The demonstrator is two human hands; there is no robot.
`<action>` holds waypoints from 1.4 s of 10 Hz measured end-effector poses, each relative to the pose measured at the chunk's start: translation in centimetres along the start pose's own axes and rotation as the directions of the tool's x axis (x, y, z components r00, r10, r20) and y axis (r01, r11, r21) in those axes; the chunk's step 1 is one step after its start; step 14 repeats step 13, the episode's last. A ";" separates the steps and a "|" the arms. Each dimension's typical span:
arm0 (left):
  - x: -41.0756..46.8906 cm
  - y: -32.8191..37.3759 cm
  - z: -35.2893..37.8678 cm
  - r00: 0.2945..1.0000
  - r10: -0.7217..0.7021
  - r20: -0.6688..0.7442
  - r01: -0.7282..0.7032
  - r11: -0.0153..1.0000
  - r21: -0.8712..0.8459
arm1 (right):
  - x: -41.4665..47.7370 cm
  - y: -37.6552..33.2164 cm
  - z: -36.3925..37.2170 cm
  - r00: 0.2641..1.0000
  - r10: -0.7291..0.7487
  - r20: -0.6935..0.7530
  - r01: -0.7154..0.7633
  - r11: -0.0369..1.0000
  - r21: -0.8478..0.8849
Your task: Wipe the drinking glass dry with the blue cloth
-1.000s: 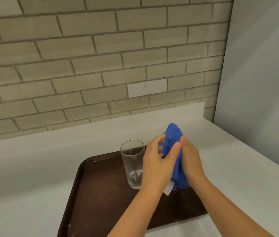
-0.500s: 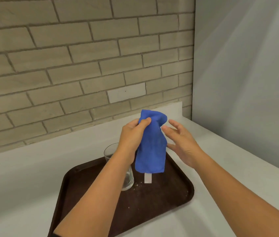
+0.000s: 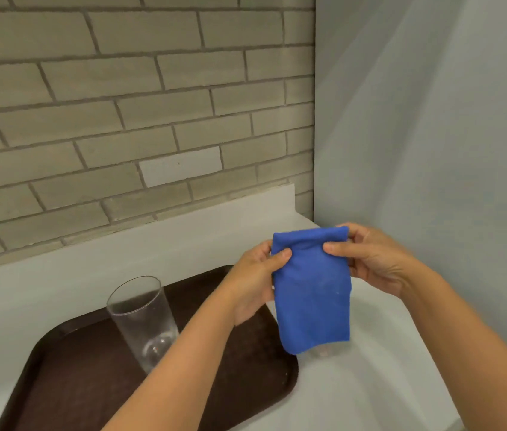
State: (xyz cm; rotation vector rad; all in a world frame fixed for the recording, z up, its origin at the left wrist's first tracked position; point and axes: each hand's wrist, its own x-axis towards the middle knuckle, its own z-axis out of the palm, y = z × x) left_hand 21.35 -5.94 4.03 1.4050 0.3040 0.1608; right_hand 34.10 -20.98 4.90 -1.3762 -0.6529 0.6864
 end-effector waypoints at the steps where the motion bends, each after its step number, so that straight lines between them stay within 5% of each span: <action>1: 3.4 -3.4 0.4 0.993 -0.116 -0.013 0.114 0.987 -0.110 | 2.1 1.8 -2.2 0.991 0.131 0.018 -0.129 0.988 -0.079; 3: 10.9 -6.2 -1.3 0.926 -0.219 -0.307 0.245 0.968 0.047 | 10.8 6.7 -3.5 0.945 0.326 -0.030 -0.326 0.927 -0.186; 5: 17.1 -7.5 -5.5 0.838 -0.142 -0.527 0.427 0.772 0.471 | 18.3 10.5 -2.4 0.930 0.368 -0.003 -0.350 0.883 -0.311; 7: 18.9 -7.7 -6.6 0.829 -0.137 -0.542 0.502 0.606 0.617 | 20.7 11.8 -2.0 0.938 0.345 -0.030 -0.310 0.801 -0.512; 8: 18.8 -7.9 -6.6 0.834 -0.054 -0.549 0.473 0.584 0.660 | 20.9 11.8 -1.8 0.941 0.337 -0.039 -0.296 0.757 -0.583; 9: 18.5 -8.2 -6.4 0.868 0.141 -0.476 0.382 0.421 0.822 | 20.4 11.8 -1.4 0.979 0.189 -0.079 -0.189 0.683 -0.706; 10: 18.4 -8.9 -6.3 0.918 0.190 -0.349 0.296 0.258 0.920 | 19.1 12.5 -0.9 0.999 -0.022 0.036 0.042 0.614 -0.788; 11: 18.4 -9.9 -6.1 0.937 0.068 -0.342 0.330 0.138 0.934 | 17.9 13.4 -0.5 0.976 0.053 0.211 0.153 0.521 -0.840; 12: 18.7 -10.9 -7.0 0.935 0.040 -0.354 0.347 0.118 0.930 | 17.5 14.2 -0.7 0.957 0.138 0.254 0.169 0.443 -0.880; 14: 18.4 -10.7 -7.0 0.927 0.043 -0.372 0.359 0.178 0.916 | 17.4 14.0 -0.6 0.967 0.136 0.217 0.132 0.463 -0.877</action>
